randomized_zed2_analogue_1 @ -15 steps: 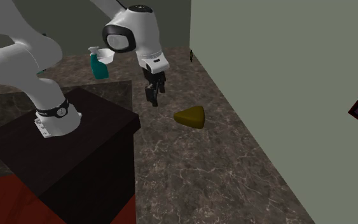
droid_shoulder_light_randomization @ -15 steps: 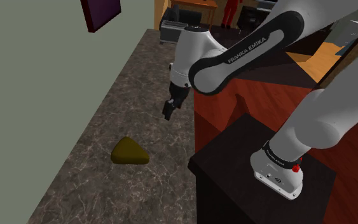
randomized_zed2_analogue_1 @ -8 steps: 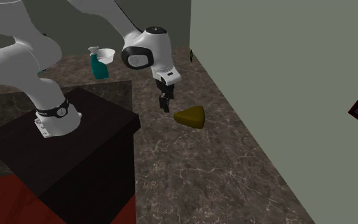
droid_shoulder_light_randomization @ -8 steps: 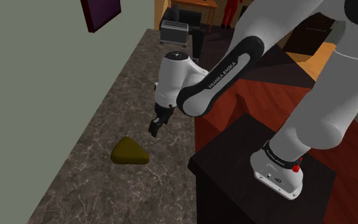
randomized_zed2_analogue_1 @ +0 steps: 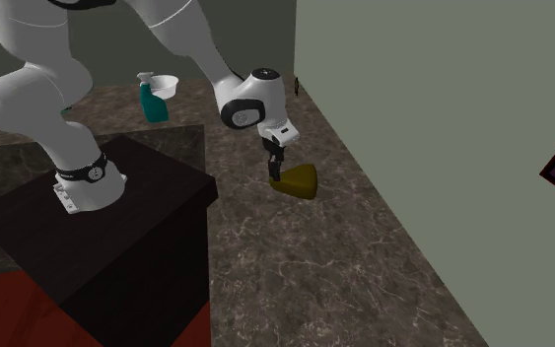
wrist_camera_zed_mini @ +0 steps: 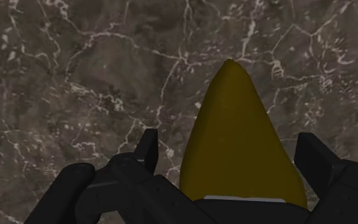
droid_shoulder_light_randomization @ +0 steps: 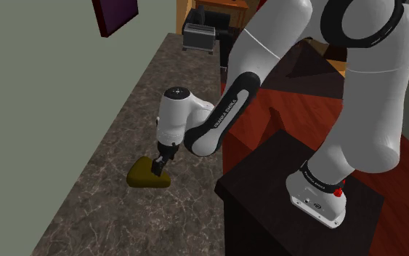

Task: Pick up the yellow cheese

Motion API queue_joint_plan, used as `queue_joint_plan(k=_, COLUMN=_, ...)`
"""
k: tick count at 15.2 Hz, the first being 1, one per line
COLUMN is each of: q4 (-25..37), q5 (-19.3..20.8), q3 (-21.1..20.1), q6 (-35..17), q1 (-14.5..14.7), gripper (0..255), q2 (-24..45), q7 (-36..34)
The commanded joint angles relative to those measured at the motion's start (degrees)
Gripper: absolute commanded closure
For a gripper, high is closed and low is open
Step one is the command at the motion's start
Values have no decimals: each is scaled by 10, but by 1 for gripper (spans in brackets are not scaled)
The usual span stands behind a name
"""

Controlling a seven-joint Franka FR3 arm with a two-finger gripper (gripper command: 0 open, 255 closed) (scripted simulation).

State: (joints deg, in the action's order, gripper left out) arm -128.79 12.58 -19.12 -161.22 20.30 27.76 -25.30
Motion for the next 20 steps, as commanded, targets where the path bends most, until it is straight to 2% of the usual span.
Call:
queue_joint_plan(k=1, q4=33, q5=16, q3=15, q6=-12, q1=29, gripper=0, q2=43, q7=-16)
queue_joint_plan(k=11, q4=66, q5=36, q3=48, q6=-52, q1=61, gripper=0, q2=113, q7=-30)
queue_joint_plan(k=12, q4=64, q5=36, q3=48, q6=-52, q1=60, gripper=255, q2=112, q7=-30)
queue_joint_plan(k=20, q4=65, q5=36, q3=48, q6=-53, q1=61, gripper=255, q2=113, q7=-30)
